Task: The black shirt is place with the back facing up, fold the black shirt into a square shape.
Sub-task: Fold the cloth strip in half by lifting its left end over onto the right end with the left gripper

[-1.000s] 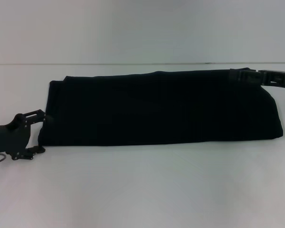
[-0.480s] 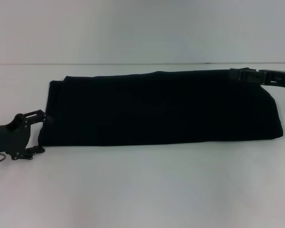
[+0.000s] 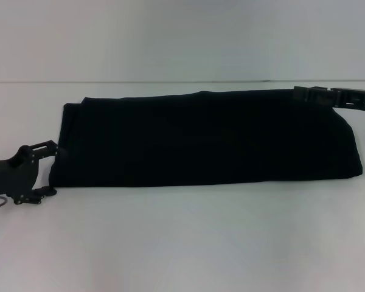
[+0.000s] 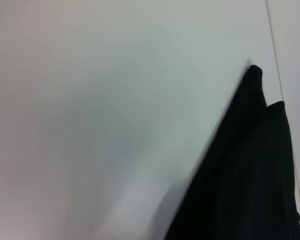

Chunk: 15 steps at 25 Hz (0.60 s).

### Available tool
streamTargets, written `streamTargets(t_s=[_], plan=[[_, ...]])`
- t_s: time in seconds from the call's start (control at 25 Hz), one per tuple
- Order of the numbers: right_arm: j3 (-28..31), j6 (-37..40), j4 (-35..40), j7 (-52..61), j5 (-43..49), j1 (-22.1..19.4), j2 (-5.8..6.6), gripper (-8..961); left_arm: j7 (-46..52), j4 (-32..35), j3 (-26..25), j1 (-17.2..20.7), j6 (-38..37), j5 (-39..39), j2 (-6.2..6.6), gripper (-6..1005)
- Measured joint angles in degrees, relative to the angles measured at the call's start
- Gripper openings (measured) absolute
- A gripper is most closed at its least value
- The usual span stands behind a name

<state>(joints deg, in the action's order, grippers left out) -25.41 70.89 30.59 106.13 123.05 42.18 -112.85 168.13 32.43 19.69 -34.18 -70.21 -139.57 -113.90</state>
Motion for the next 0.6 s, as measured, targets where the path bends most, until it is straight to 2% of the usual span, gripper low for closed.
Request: streamTargets(t_s=[0.6], plan=[[0.0, -0.1, 0.0, 0.1, 0.0, 0.0, 0.0, 794, -0.6, -0.3, 0.5, -0.6, 1.1, 0.4, 0.0, 923]])
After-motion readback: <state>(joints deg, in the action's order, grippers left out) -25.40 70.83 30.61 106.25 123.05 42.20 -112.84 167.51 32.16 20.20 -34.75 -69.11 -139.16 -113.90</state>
